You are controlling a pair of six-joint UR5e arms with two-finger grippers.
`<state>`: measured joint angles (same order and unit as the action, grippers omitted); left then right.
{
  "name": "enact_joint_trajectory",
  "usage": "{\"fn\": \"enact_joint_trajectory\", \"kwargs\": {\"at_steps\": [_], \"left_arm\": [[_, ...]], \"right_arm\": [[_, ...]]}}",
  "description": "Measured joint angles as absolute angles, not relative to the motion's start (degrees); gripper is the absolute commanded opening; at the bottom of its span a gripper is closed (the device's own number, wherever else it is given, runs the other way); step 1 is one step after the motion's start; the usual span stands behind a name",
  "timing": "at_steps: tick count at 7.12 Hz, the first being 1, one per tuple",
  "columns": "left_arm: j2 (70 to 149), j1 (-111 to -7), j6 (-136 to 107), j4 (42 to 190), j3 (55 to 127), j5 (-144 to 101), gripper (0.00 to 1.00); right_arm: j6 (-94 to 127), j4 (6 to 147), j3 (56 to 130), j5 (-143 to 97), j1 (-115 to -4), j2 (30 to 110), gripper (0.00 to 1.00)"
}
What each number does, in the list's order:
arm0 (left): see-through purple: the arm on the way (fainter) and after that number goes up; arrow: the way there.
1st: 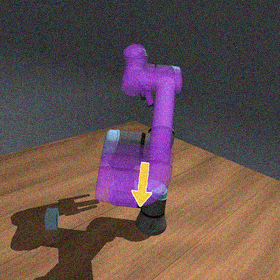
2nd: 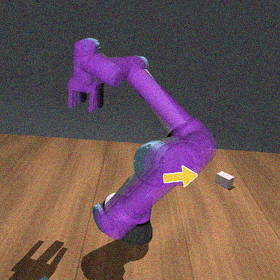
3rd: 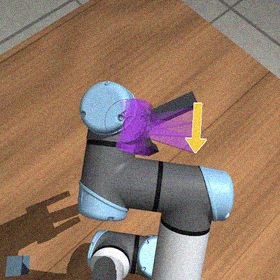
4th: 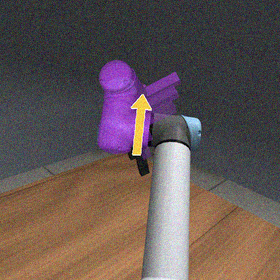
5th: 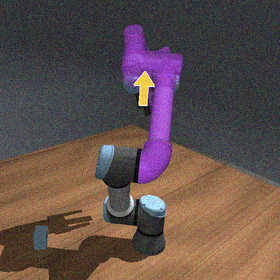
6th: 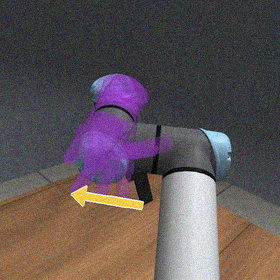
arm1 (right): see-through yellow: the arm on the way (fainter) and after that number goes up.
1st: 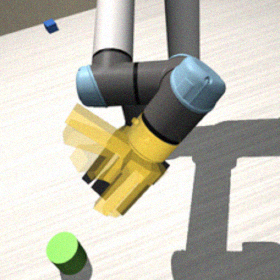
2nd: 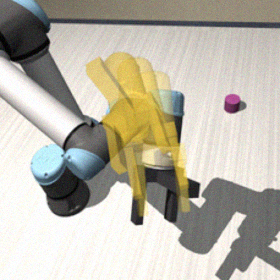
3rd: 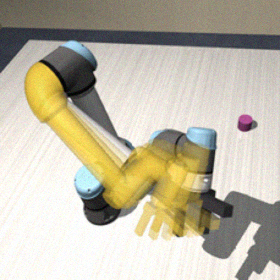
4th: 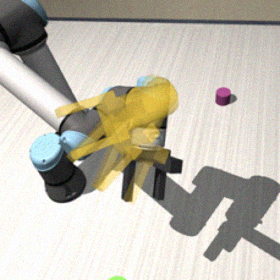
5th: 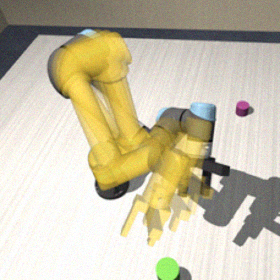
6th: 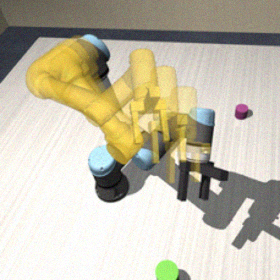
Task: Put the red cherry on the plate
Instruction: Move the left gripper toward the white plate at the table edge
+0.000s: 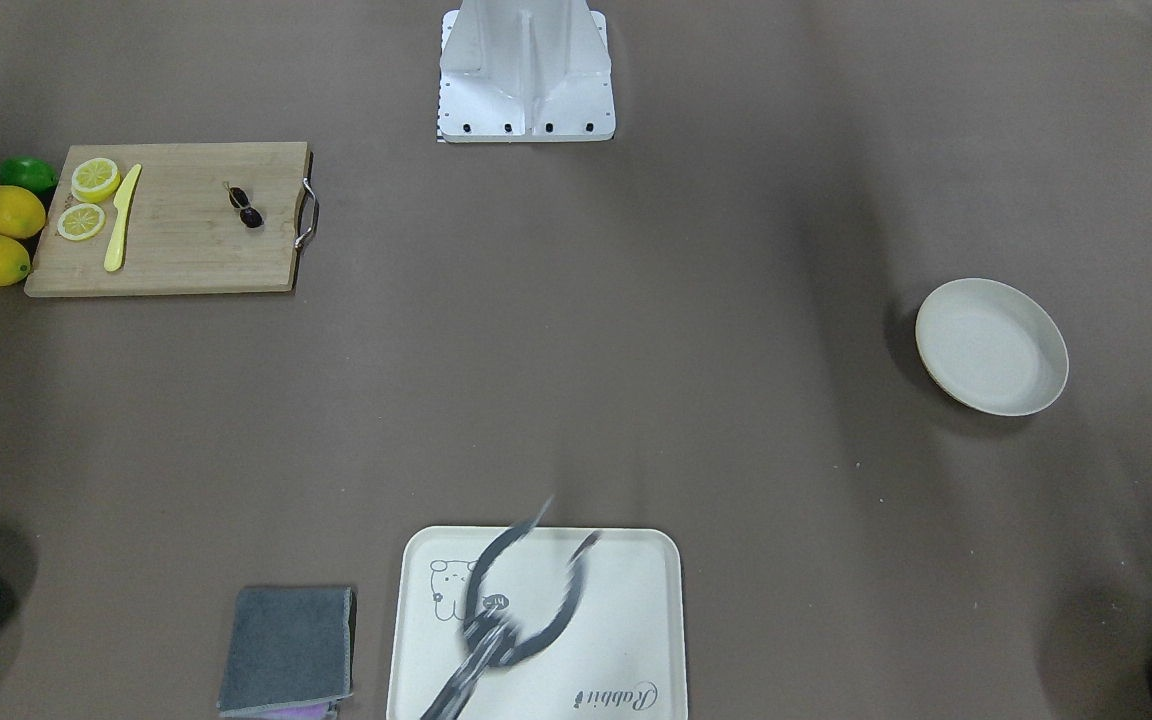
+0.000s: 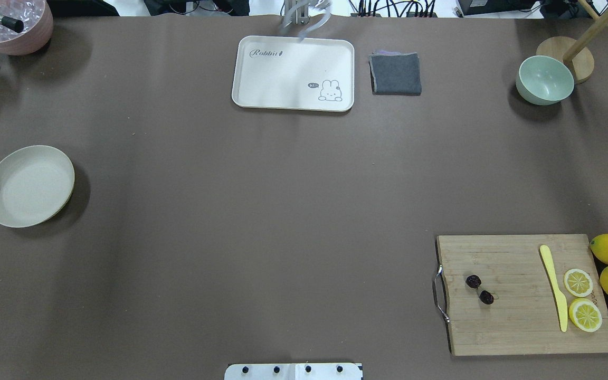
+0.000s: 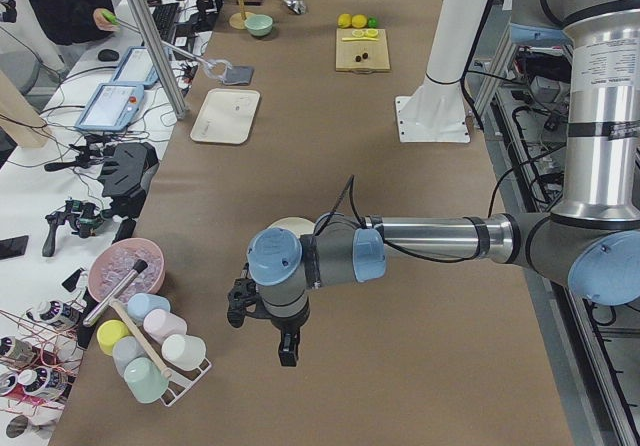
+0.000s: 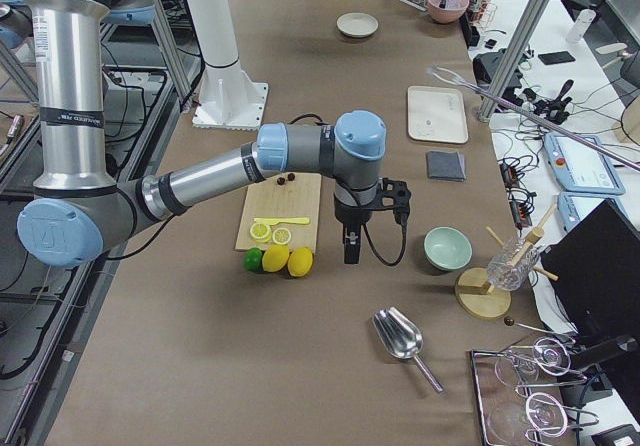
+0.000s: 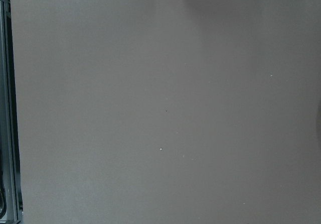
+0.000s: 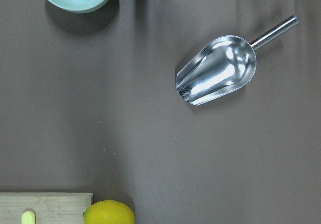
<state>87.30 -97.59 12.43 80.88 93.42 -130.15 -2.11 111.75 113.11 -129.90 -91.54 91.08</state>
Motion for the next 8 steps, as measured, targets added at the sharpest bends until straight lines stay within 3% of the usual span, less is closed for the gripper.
{"fn": "enact_joint_trajectory", "kwargs": {"at_steps": [4,8], "left_arm": [[87.0,-97.7,10.0,80.7,93.8,-131.1,0.98],[86.5,-92.7,3.6,82.1,89.6,-142.7,0.98]], "right_arm": [[-2.2,111.7,113.4,-129.9,-91.6,90.8,1.00],[-2.2,111.8,113.4,-129.9,-91.6,91.3,1.00]]}}
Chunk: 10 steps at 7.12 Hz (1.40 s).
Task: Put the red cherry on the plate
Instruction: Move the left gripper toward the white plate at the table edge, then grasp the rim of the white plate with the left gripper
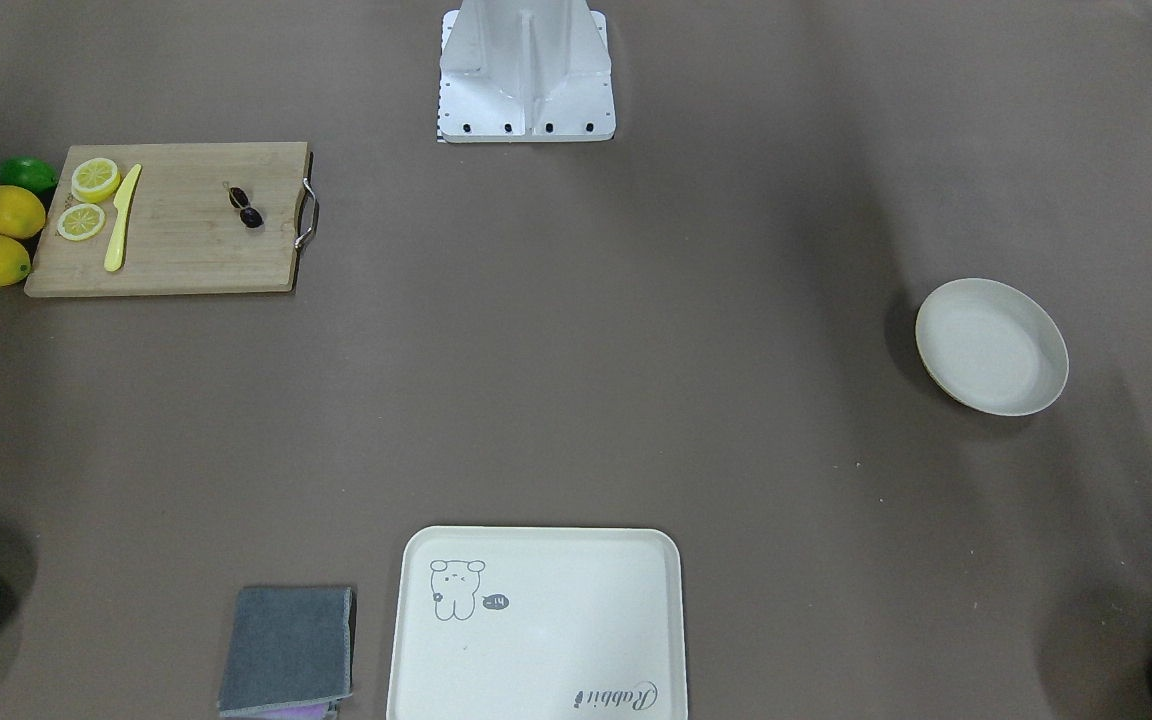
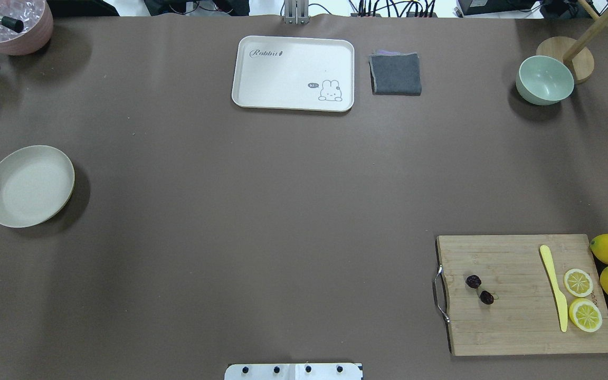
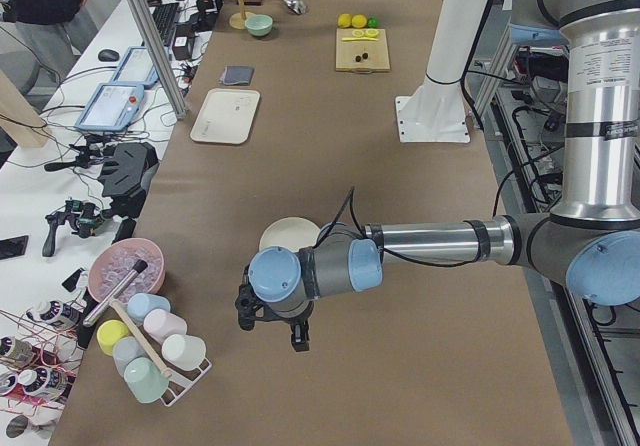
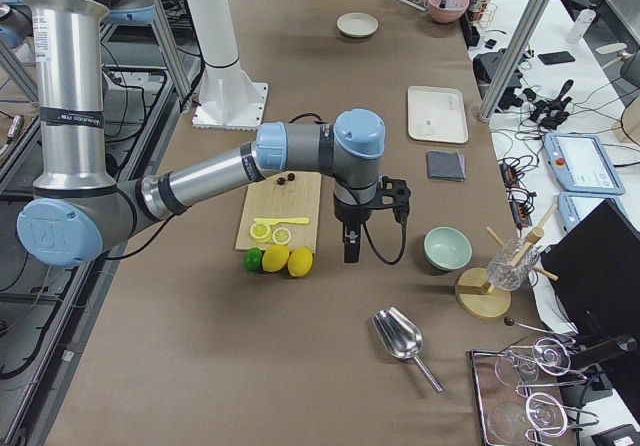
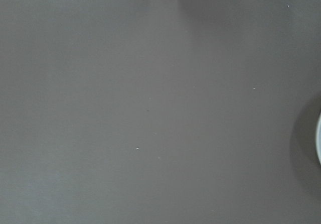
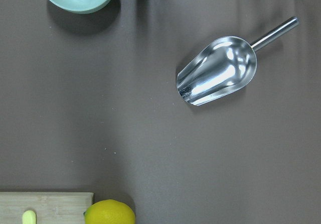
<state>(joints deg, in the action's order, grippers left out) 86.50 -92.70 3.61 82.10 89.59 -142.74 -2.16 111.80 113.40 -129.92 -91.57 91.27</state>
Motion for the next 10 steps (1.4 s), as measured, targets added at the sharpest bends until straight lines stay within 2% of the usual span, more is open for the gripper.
{"fn": "enact_joint_trajectory", "kwargs": {"at_steps": [1,4,5,10], "left_arm": [[86.8,-89.4,0.9,86.5,87.2,-144.3,0.97],[88.8,-76.4,-22.2,114.7,77.3,-145.0,0.97],[90.2,-73.4,-28.2,119.9,75.5,-144.8,0.97],[94.4,-68.0,-35.6,124.7,73.6,-144.5,0.96]], "right_arm": [[-2.2,111.8,113.3,-130.0,-91.6,91.4,1.00],[-2.2,111.9,113.5,-130.0,-91.6,91.8,1.00],[-2.2,111.8,113.4,-130.0,-91.6,91.9,1.00],[-2.2,111.8,113.8,-130.0,-91.6,91.6,1.00]]}}
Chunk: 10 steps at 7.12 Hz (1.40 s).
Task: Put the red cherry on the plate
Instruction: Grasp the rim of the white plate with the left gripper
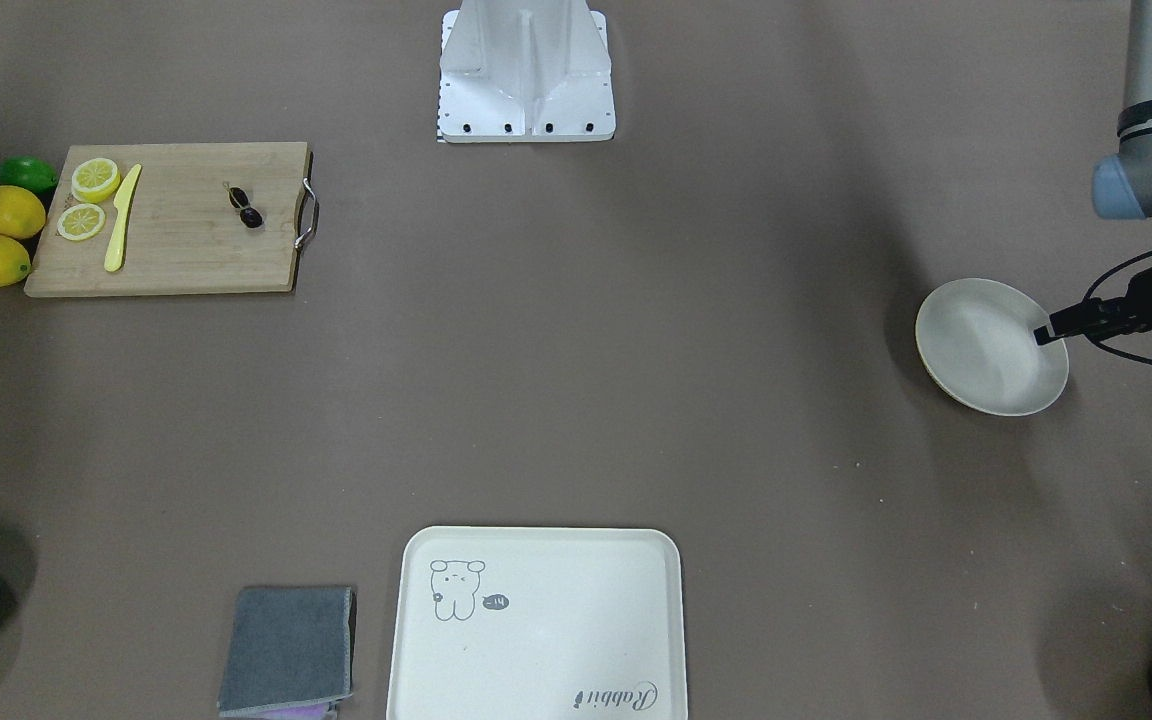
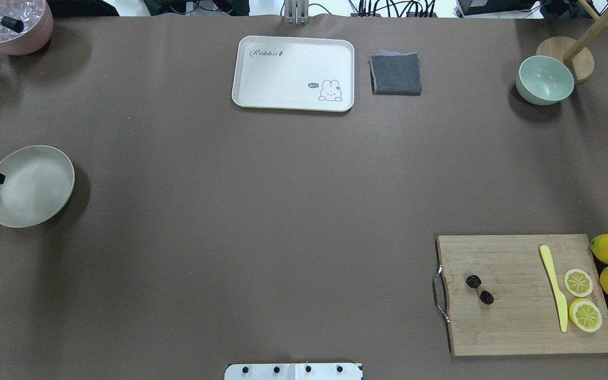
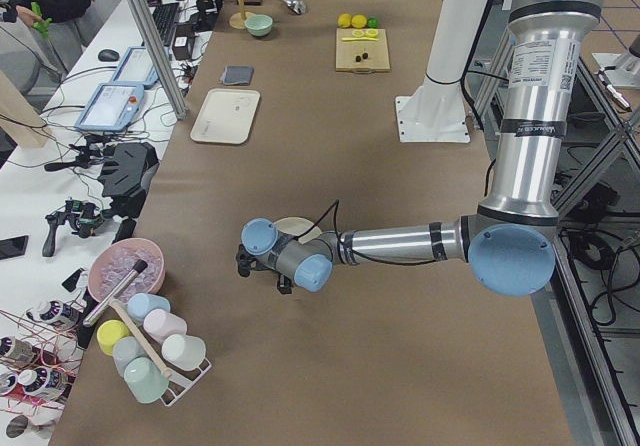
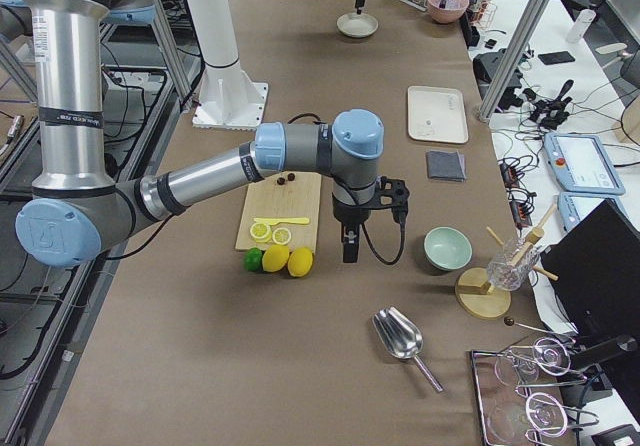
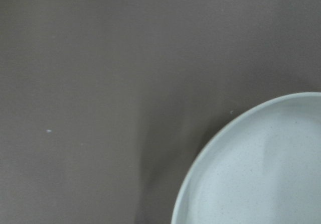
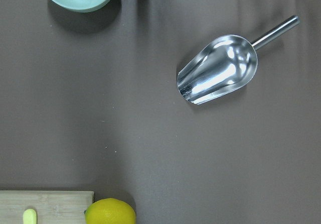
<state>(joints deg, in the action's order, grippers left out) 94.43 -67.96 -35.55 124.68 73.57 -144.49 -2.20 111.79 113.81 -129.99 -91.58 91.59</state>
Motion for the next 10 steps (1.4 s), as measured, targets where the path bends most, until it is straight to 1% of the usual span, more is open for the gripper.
{"fn": "enact_joint_trajectory", "kwargs": {"at_steps": [1,2,3,4,5,10], "left_arm": [[94.4,-67.6,-35.6,126.0,72.9,-144.4,0.88],[94.3,-67.4,-35.6,127.2,72.4,-144.4,0.73],[94.0,-67.4,-35.7,127.8,72.2,-144.5,0.49],[93.9,-67.3,-35.7,128.0,72.2,-144.5,0.19],[93.7,-67.3,-35.7,128.2,72.2,-144.5,0.00],[93.1,-67.3,-38.4,129.6,73.7,-145.5,0.00]], "right_arm": [[-2.2,111.8,113.8,-130.0,-91.6,91.7,1.00],[-2.2,111.9,114.0,-130.0,-91.6,92.0,1.00],[-2.2,111.9,114.3,-130.0,-91.6,92.3,1.00],[-2.2,111.9,114.7,-130.1,-91.6,92.7,1.00],[-2.2,111.9,115.0,-130.1,-91.6,92.9,1.00],[-2.2,111.9,115.9,-130.1,-91.6,93.4,1.00]]}}
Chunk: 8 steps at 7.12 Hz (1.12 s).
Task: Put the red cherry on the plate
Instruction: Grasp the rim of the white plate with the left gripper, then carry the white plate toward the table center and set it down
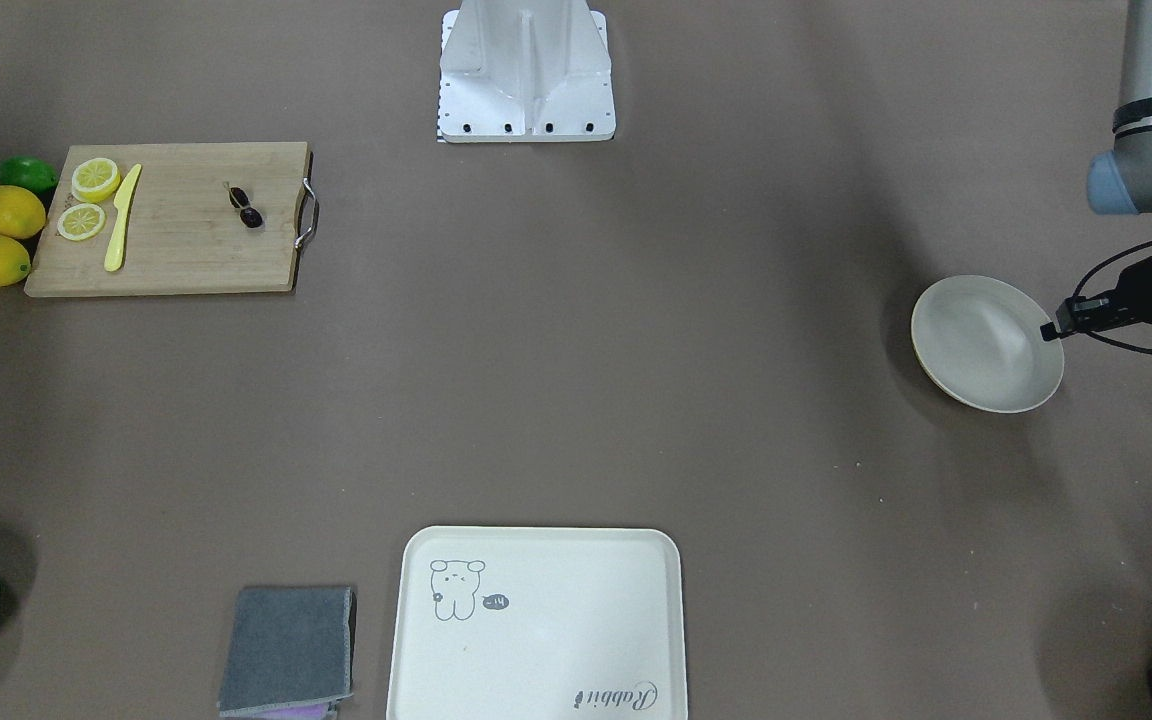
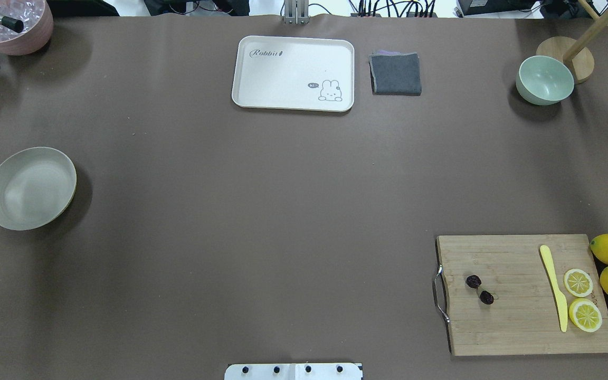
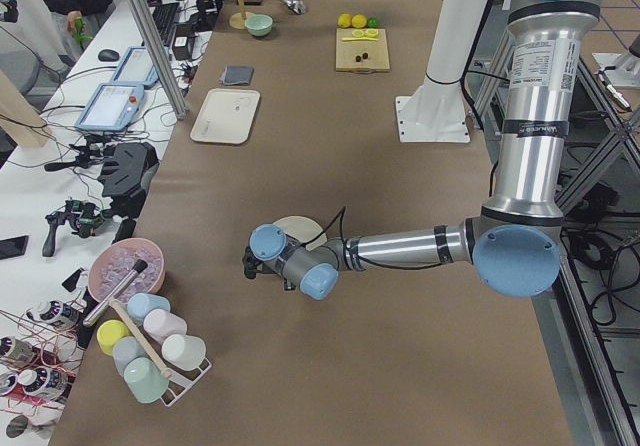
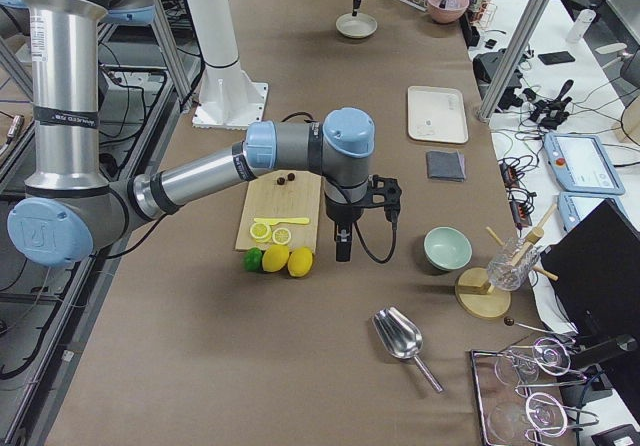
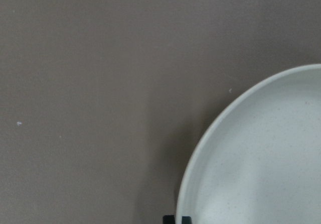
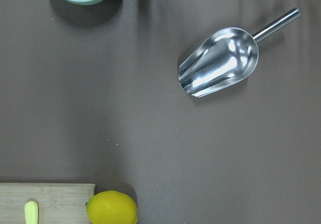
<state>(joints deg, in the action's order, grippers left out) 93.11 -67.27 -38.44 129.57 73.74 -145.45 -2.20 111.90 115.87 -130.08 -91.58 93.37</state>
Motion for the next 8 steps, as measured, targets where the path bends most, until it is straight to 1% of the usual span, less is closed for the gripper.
{"fn": "enact_joint_trajectory", "kwargs": {"at_steps": [2,3,5,6,8], "left_arm": [[93.4,-67.4,-45.6,129.2,78.0,-150.4,0.00],[93.5,-67.5,-51.0,129.2,81.6,-151.8,0.00],[93.5,-65.5,-63.9,129.2,91.1,-152.5,0.00],[94.1,-62.6,-70.1,129.3,95.1,-151.9,0.00],[98.1,-53.6,-82.6,129.4,99.8,-146.1,0.00]], "right_arm": [[-2.2,112.0,116.4,-130.1,-91.6,93.5,1.00],[-2.2,112.0,116.5,-130.1,-91.6,93.7,1.00],[-2.2,112.0,116.7,-130.5,-91.6,93.9,1.00],[-2.2,112.0,116.8,-130.6,-91.7,94.3,1.00],[-2.2,111.9,117.0,-130.7,-91.7,94.6,1.00]]}}
